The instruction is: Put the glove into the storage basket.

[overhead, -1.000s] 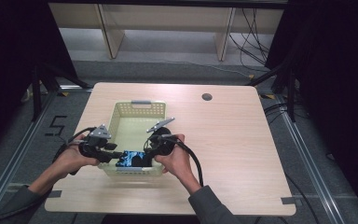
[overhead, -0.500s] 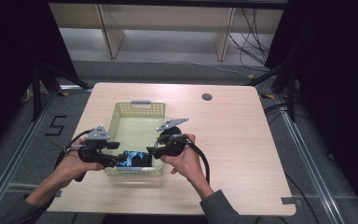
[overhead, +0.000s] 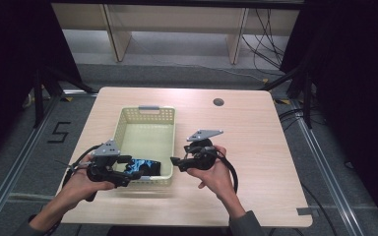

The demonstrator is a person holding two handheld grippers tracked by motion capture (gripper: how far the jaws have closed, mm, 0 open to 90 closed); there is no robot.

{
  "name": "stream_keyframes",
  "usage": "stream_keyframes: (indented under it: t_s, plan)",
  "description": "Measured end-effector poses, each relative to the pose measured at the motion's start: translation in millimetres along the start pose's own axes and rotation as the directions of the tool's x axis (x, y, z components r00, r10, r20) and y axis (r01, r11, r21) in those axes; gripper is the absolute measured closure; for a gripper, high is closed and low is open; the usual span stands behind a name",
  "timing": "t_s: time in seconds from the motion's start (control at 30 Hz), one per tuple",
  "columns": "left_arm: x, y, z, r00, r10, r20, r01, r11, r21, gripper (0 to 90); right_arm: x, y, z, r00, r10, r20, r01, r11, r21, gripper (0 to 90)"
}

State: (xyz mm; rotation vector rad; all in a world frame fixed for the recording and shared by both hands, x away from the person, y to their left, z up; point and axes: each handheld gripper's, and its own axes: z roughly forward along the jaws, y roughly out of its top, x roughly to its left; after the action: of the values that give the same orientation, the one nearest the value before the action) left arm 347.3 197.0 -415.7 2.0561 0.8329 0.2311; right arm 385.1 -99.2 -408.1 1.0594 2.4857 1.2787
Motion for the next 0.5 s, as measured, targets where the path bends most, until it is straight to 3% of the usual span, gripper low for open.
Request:
stream_keyframes:
  t_s: [0.13, 0.27, 0.37, 0.5]
  plan:
    - [-7.7, -1.5, 4.4, 0.9991, -0.017, 0.040, 0.017, 0.9998, -0.007, 27.2, -2.9, -7.7, -6.6, 0.9998, 0.001, 0.017, -0.001, 1.000, -0.015, 34.8]
    - [-15.9, -2.6, 8.0, 0.9991, 0.041, 0.014, -0.041, 0.9992, -0.003, 27.2, -4.2, -14.1, -12.8, 0.9999, -0.008, 0.011, 0.008, 1.000, -0.028, 34.6]
    - [-23.1, -5.0, 12.4, 0.9996, 0.016, 0.022, -0.016, 0.9997, -0.016, 26.9, -4.2, -18.3, -18.9, 0.9999, 0.008, 0.014, -0.007, 0.999, -0.039, 34.5]
    - [-30.0, -6.7, 16.2, 0.9986, 0.047, 0.027, -0.046, 0.9985, -0.030, 26.6, -7.3, -25.3, -24.8, 0.9995, 0.026, 0.017, -0.026, 0.999, -0.043, 34.2]
